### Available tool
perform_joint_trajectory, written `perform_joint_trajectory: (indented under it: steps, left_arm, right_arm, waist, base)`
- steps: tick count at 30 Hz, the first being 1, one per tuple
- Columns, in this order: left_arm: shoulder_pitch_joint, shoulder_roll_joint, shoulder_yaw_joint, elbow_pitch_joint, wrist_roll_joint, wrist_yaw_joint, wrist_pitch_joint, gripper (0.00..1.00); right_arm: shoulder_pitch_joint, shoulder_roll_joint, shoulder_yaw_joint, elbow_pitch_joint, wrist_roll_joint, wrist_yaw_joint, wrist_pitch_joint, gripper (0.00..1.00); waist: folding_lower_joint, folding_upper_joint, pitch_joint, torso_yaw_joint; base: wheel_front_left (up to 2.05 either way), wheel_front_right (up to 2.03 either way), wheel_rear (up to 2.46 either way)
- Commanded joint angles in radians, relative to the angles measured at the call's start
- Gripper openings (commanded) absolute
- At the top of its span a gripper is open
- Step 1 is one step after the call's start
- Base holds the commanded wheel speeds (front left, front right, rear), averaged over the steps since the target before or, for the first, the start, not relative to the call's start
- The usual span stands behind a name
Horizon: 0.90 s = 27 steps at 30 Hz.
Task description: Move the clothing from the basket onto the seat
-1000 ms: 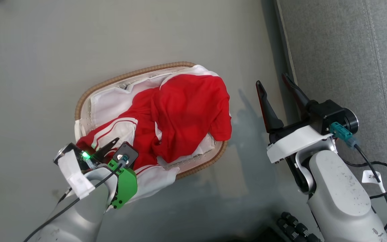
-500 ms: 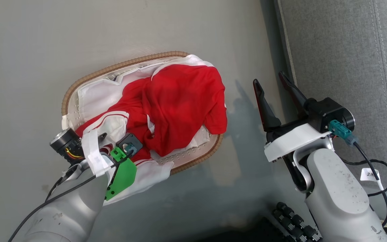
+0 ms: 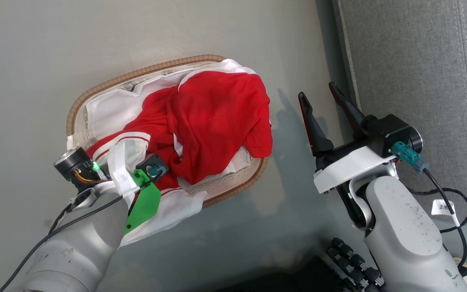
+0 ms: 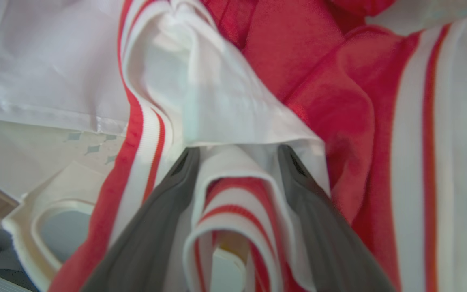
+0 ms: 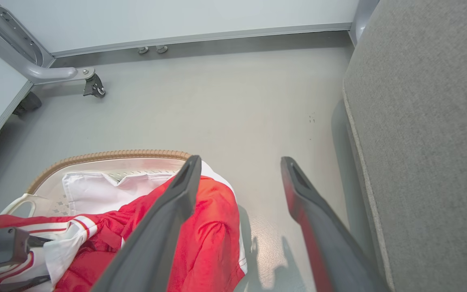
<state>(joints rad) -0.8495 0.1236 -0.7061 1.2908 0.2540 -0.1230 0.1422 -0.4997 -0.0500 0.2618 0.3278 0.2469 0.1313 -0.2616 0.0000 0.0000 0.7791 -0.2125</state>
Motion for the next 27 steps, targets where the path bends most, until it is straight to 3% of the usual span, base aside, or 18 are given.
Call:
perform_joint_trajectory:
  steps: [1, 2, 3, 13, 27]
  left_arm:
    - [-0.015, 0.009, 0.001, 0.001, -0.011, -0.003, 0.016, 0.64]
    - [-0.017, 0.008, -0.001, 0.001, -0.017, -0.005, 0.024, 0.13]
    - [-0.018, 0.009, 0.000, 0.001, -0.024, -0.005, 0.033, 0.00]
    - [0.011, -0.007, 0.009, 0.001, -0.095, -0.007, 0.006, 0.00]
    - [0.117, -0.066, 0.004, -0.004, -0.231, -0.006, -0.262, 0.00]
  right_arm:
    - [-0.005, -0.003, 0.001, -0.001, 0.004, -0.001, -0.005, 1.00]
    - [-0.006, -0.003, 0.002, -0.001, 0.005, -0.001, -0.005, 1.00]
    - [-0.007, -0.003, 0.002, 0.000, 0.006, -0.001, -0.005, 1.00]
    - [-0.004, -0.003, -0.001, 0.011, 0.020, -0.001, -0.005, 1.00]
    - [0.074, -0.003, -0.012, 0.052, 0.000, -0.001, -0.005, 1.00]
  waist:
    - [0.0000, 0.0000, 0.003, -0.001]
    - [0.0000, 0.0000, 0.004, -0.002]
    - [0.0000, 0.0000, 0.005, -0.002]
    - [0.0000, 0.0000, -0.040, 0.012]
    - [0.0000, 0.0000, -0.280, 0.072]
  base:
    - [0.00, 0.00, 0.00]
    - [0.00, 0.00, 0.00]
    - [0.00, 0.00, 0.00]
    - [0.00, 0.00, 0.00]
    - [0.00, 0.00, 0.00]
